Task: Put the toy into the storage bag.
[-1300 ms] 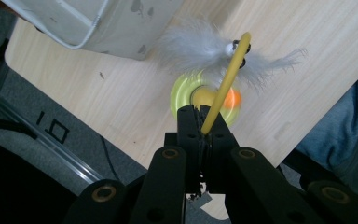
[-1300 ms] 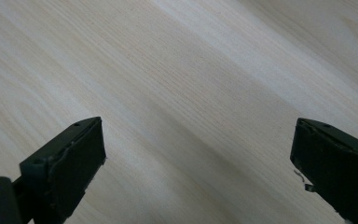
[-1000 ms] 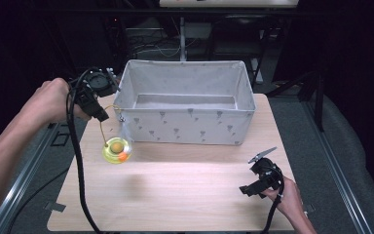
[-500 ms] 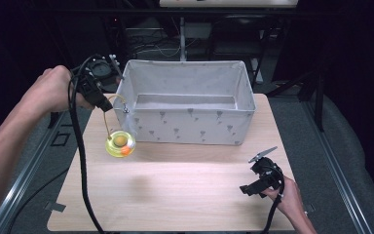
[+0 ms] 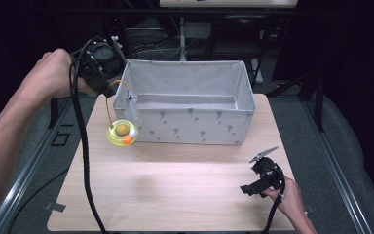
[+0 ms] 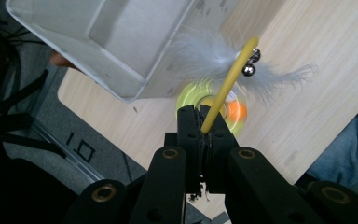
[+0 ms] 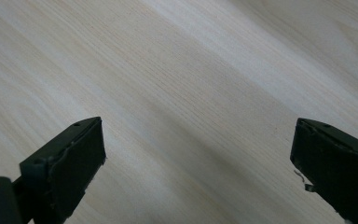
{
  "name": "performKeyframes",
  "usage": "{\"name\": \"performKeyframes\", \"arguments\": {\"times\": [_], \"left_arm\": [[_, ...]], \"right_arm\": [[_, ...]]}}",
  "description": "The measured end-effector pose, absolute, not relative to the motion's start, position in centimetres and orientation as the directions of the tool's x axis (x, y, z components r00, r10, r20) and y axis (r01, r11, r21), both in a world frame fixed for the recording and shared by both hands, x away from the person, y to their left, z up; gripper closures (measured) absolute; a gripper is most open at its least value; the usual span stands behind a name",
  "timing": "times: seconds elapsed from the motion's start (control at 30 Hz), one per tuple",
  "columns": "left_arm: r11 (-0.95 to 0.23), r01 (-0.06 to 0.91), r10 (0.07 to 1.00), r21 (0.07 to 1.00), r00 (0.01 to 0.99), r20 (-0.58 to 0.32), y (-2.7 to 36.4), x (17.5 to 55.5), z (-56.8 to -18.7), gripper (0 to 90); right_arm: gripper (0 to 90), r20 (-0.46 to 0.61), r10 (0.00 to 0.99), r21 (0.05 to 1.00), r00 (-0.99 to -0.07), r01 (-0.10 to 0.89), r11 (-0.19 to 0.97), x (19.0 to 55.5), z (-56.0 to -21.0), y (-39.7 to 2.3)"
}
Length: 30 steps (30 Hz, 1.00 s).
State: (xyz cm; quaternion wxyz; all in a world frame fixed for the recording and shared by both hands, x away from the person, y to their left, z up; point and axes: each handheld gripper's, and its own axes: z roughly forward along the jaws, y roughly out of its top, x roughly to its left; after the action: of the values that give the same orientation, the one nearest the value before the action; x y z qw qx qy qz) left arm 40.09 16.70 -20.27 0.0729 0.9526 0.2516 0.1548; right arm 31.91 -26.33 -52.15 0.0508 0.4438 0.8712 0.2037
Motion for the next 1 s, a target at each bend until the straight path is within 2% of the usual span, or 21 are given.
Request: {"name": "performKeyframes", "arguments": {"times": [0.5, 1.0], "left_arm": [[-0.854, 0.458, 0.517, 0.245, 0.797, 0.312, 15.7, 41.1, -16.5, 88.3], [-0.841, 0.463, 0.538, 0.279, 0.770, 0.344, 13.9, 43.8, -13.6, 88.3]], "right_arm": [[2.8, 0.095, 0.795, 0.409, -0.599, 0.751, 0.518, 31.9, -52.1, -26.3], [3.0, 0.103, 0.796, 0.403, -0.596, 0.757, 0.514, 32.0, -52.3, -26.5]]}}
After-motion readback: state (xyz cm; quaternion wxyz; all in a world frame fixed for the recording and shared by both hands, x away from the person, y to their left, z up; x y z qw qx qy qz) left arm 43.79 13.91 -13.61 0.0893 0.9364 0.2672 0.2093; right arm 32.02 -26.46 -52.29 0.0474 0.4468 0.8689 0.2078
